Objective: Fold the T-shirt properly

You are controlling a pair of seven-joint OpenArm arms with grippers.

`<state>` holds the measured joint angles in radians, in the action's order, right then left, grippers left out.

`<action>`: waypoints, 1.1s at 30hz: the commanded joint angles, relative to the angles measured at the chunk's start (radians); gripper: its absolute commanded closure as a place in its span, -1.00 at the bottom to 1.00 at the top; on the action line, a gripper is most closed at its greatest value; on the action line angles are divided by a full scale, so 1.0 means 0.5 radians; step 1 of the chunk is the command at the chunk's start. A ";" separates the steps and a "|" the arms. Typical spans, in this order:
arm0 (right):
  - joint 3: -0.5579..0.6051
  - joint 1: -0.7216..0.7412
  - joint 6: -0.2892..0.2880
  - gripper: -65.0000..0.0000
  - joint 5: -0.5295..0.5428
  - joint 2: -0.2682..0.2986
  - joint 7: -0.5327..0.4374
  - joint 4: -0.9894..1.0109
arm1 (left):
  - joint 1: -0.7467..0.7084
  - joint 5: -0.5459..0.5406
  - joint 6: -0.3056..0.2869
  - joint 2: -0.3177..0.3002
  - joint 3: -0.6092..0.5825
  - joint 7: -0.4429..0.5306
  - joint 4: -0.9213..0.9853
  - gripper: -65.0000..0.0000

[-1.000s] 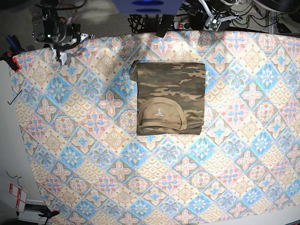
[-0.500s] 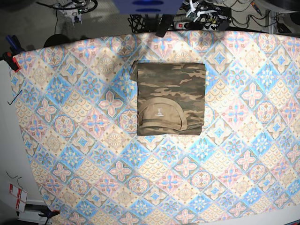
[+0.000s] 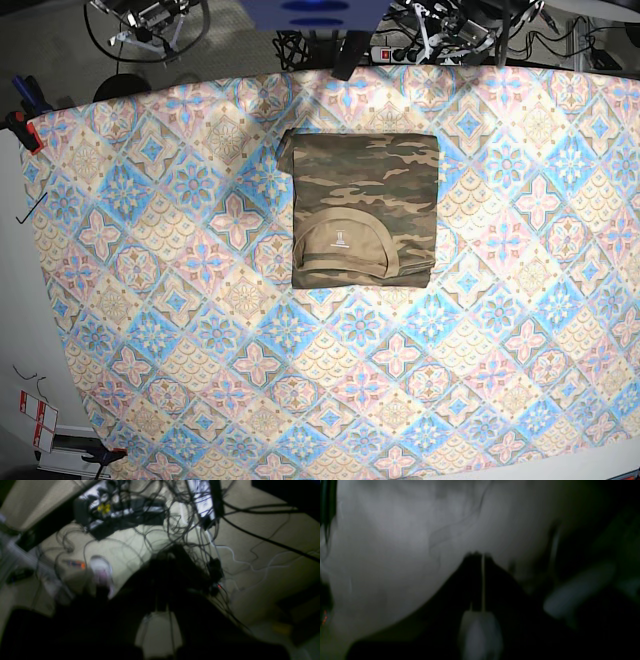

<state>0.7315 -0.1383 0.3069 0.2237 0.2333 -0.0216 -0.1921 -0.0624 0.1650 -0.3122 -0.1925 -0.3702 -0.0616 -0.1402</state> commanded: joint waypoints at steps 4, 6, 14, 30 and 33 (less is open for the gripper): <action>0.002 -0.026 0.005 0.96 0.011 0.020 -0.308 0.021 | 0.004 0.003 -0.009 0.003 -0.120 0.079 -0.071 1.00; 0.002 -0.026 0.005 0.96 0.011 0.023 -0.403 0.021 | 0.000 0.003 -0.009 0.003 -0.182 0.082 -0.102 1.00; 0.002 -0.032 0.005 0.96 0.011 0.023 -0.456 0.024 | -0.006 -0.012 -0.009 0.018 -0.387 0.085 -0.163 1.00; -0.001 -0.056 0.005 0.96 0.014 -0.038 -0.179 0.180 | 0.043 0.006 -0.009 0.034 -0.397 0.073 -0.175 1.00; -0.001 -0.056 0.005 0.96 0.014 -0.038 -0.182 0.180 | 0.053 0.006 -0.009 0.034 -0.397 0.073 -0.175 1.00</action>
<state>0.7330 -0.1604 0.2985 0.2321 0.1982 -0.1135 -0.1047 -0.0357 0.1688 -0.3138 -0.1699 -0.5674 -0.0326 -0.2256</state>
